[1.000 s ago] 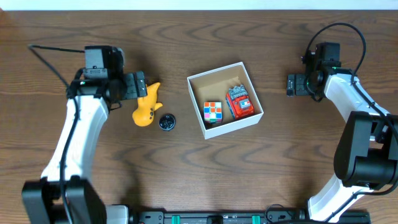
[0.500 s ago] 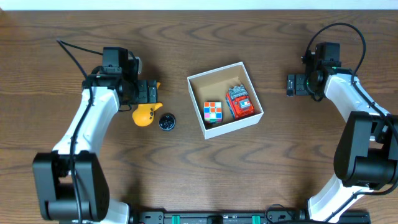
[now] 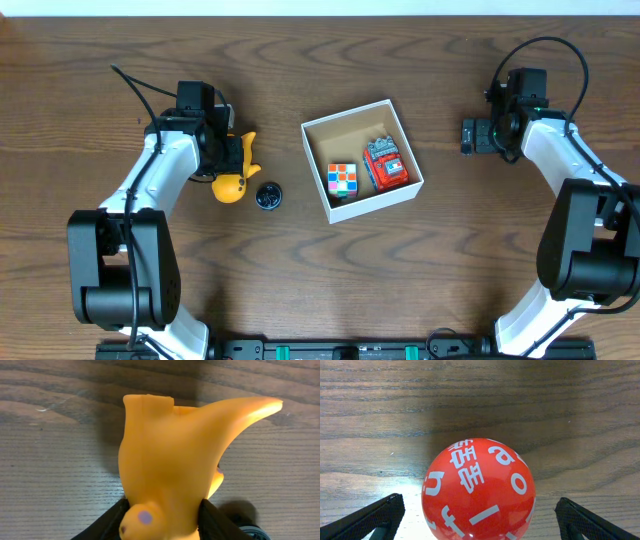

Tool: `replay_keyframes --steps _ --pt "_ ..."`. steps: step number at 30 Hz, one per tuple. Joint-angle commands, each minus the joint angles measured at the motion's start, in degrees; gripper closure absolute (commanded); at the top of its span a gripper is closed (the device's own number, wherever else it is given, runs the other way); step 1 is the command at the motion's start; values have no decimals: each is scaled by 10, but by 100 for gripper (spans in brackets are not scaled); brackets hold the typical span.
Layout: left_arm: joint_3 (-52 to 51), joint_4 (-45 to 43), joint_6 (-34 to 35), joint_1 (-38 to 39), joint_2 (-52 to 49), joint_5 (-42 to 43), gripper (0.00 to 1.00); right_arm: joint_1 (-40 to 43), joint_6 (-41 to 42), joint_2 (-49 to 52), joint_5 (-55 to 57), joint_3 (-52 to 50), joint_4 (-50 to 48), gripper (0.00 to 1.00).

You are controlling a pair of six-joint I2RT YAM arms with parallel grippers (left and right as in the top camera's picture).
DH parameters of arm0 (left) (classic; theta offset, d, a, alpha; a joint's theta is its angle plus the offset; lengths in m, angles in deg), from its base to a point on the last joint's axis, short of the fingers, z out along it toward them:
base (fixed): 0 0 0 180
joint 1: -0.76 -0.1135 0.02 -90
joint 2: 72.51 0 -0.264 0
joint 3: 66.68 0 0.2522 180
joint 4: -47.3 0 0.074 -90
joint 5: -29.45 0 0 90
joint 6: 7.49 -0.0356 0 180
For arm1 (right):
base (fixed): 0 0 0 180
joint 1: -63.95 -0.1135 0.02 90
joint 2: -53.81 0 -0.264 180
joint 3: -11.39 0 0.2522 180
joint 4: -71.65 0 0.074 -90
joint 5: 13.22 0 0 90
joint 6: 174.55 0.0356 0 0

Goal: Pack container
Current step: 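Move the left gripper over the yellow duck and grasp it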

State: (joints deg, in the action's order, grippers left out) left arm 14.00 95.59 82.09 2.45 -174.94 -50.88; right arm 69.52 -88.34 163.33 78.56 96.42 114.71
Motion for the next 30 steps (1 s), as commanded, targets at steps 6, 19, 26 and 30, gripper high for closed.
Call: replay_keyframes --steps 6,19,26,30 --pt "8 2 -7 1 -2 -7 33 0 -1 -10 2 -1 0 1" --pt "8 2 -28 1 -26 -14 41 0 -1 -10 2 -1 0 1" --pt "8 1 -28 1 -30 -14 75 0 -1 -10 2 -1 0 1" --pt "15 2 -28 1 -12 -21 86 0 -1 -10 2 -1 0 1"
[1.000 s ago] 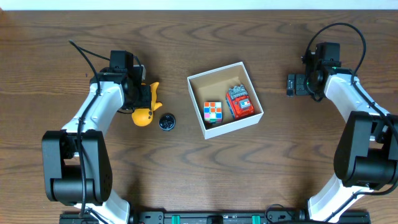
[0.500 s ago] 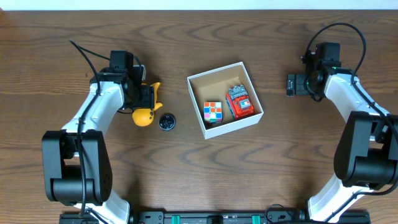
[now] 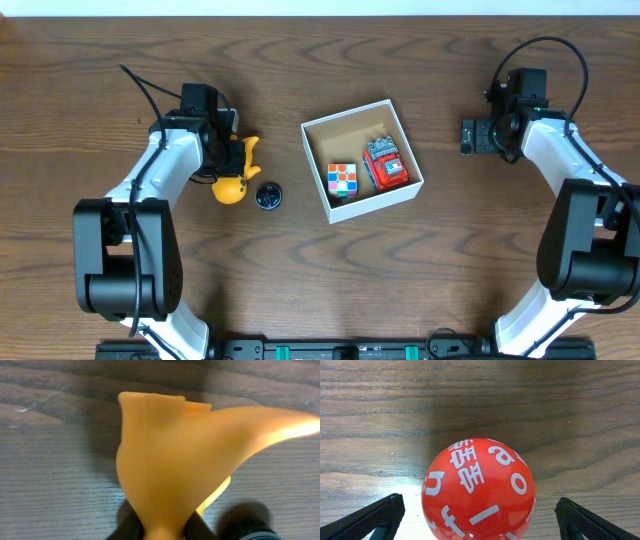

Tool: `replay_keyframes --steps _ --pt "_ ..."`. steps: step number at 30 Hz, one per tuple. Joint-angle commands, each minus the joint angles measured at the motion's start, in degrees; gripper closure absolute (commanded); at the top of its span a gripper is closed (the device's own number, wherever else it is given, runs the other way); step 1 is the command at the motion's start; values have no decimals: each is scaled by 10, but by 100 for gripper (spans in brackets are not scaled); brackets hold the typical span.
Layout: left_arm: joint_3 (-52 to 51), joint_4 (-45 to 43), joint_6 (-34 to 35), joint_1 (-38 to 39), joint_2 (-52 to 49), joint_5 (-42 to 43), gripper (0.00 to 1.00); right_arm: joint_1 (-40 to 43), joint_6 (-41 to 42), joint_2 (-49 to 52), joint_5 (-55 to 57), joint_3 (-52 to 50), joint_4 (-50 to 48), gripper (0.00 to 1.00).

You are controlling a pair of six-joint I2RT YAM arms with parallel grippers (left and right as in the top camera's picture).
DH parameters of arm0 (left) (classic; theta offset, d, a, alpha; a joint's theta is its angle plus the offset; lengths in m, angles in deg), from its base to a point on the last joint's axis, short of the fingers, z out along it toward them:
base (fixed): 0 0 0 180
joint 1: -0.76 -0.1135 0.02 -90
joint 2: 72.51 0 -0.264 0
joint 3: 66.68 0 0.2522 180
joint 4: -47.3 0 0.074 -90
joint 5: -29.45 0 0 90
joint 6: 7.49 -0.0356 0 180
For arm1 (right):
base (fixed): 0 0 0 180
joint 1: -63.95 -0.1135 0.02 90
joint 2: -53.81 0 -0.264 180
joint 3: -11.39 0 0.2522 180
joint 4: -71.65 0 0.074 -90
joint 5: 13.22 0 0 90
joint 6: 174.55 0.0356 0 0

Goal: Pack container
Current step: 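Move the left gripper over the yellow duck and grasp it, then lift the duck and carry it over the white box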

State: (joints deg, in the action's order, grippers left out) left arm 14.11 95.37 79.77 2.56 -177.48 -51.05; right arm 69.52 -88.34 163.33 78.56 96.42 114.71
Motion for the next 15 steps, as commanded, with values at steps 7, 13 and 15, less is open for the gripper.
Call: replay_keyframes --steps 7,13,15 --pt "61 20 -4 4 96 -27 92 0 -1 -10 2 -1 0 1" --pt "83 36 26 59 202 -26 94 0 -1 -10 2 -1 0 1" --pt "83 36 49 90 229 -26 94 0 -1 -10 2 -1 0 1"
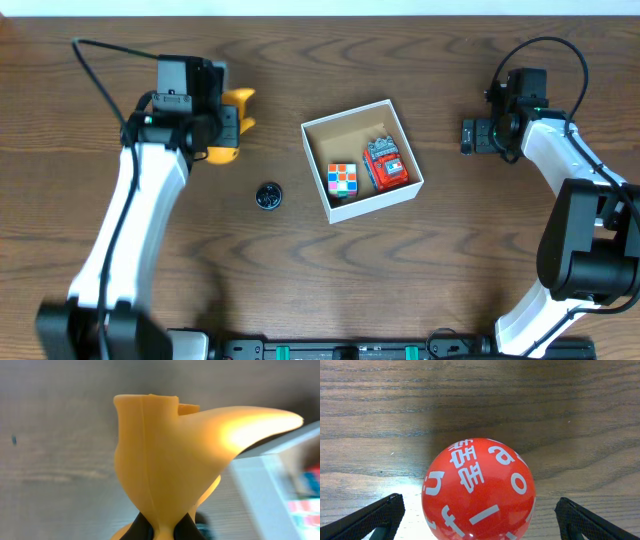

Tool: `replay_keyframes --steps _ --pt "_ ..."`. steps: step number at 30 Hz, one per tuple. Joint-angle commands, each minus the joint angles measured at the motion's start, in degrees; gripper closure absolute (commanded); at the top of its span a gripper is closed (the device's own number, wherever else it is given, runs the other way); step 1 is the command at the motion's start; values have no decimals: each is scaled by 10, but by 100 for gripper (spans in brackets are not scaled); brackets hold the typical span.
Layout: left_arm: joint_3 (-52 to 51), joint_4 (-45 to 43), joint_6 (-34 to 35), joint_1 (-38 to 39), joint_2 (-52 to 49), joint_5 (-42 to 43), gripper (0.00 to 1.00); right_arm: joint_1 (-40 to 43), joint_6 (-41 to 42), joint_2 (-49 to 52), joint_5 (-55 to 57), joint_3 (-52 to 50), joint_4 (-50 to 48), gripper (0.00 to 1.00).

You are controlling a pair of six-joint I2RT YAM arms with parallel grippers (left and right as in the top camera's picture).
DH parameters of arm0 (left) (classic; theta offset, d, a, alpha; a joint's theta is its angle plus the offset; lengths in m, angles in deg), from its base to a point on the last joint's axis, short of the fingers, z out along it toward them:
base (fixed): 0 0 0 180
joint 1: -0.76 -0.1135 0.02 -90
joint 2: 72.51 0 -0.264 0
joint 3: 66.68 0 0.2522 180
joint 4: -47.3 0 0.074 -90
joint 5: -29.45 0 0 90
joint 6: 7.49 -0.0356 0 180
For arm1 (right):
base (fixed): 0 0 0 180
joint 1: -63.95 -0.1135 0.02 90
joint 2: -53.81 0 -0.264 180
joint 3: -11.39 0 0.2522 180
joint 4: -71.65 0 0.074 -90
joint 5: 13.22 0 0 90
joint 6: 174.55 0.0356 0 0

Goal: Pack container
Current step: 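Lift the duck and carry it over the white box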

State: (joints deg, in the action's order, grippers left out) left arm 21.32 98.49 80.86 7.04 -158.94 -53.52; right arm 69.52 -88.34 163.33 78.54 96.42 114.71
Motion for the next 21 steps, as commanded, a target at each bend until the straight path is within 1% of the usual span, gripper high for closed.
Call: replay_keyframes --steps 1,6,11,13,18,21 --pt "11 5 53 64 54 -2 94 0 -1 -10 2 -1 0 1" --pt "11 5 133 152 70 -2 94 0 -1 -10 2 -1 0 1" --pt "10 -3 227 209 33 -2 94 0 -1 -10 2 -1 0 1" --pt "10 -22 237 220 11 -2 94 0 -1 -10 2 -1 0 1" --pt "11 -79 295 242 -42 -2 94 0 -1 -10 2 -1 0 1" --pt "10 -89 301 252 -59 -2 94 0 -1 -10 2 -1 0 1"
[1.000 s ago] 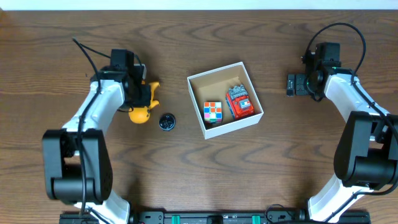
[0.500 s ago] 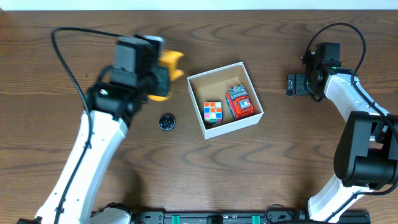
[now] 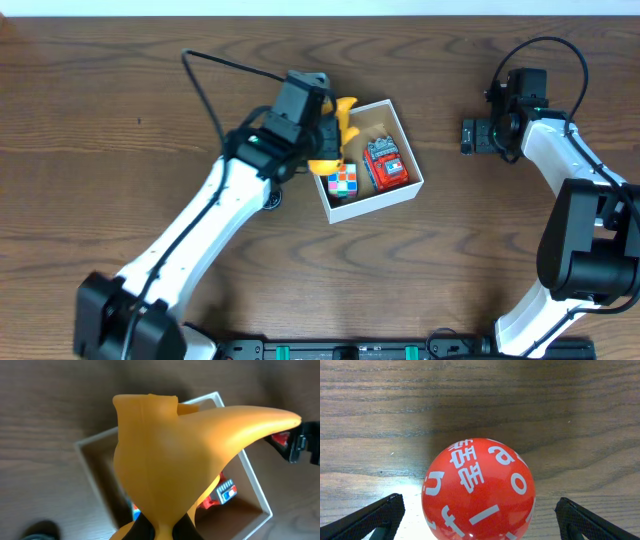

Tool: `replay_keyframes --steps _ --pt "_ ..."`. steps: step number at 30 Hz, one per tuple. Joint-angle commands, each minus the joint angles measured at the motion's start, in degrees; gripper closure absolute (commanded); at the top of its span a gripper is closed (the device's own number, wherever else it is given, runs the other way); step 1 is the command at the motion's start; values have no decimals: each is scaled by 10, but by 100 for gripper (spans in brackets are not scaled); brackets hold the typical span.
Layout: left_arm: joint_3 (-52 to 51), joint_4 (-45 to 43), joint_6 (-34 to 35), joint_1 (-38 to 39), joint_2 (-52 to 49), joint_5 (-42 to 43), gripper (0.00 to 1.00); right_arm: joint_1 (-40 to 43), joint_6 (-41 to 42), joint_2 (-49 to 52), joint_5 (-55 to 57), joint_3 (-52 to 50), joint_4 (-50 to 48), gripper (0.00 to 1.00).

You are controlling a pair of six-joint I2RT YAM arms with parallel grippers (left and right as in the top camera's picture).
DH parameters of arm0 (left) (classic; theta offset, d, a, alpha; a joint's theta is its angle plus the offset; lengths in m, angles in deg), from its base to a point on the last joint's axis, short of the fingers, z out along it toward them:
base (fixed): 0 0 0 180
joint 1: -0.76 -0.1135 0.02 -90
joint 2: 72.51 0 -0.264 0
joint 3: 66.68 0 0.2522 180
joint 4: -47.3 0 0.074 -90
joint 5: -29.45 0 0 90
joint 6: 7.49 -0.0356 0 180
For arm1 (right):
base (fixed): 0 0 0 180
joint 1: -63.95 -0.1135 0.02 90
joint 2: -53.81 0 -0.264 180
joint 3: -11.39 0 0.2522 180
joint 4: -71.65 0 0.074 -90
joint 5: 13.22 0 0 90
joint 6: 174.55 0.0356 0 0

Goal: Pack container
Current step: 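Lift the duck and carry it over the white box, then lower the duck into the box beside the toy robot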

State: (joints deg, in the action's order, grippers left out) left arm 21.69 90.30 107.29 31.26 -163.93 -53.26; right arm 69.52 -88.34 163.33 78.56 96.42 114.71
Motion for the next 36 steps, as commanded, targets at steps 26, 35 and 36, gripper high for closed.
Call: replay_keyframes --steps 26,35,36 --pt "6 -2 36 35 -83 -75 94 0 -1 -10 2 -1 0 1" --pt "6 2 36 38 -107 -80 94 0 -1 -10 2 -1 0 1" --pt "6 2 36 38 -112 -80 90 0 -1 -10 2 -1 0 1"
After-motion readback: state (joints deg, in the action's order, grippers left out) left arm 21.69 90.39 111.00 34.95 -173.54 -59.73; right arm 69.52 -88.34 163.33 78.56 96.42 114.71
